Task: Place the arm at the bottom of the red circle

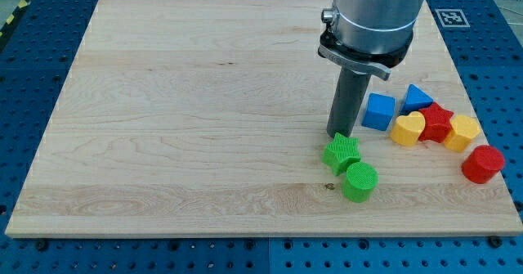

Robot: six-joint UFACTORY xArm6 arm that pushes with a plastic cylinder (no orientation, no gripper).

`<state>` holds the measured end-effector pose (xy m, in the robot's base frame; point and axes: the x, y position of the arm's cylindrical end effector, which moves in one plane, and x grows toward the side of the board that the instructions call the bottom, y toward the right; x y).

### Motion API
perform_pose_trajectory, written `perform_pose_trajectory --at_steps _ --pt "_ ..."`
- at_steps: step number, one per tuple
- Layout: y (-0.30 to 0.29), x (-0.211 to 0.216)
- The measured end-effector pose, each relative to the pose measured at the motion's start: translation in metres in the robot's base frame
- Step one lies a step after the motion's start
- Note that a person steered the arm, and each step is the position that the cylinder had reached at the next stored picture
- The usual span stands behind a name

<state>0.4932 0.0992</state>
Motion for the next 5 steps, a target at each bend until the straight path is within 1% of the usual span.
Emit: perform_pose_trajectory --at_steps 1,2,3,5 --pt "0.016 0.001" --pt "0.032 0.014" --pt "0.035 0.017" --pt "0.047 0.012"
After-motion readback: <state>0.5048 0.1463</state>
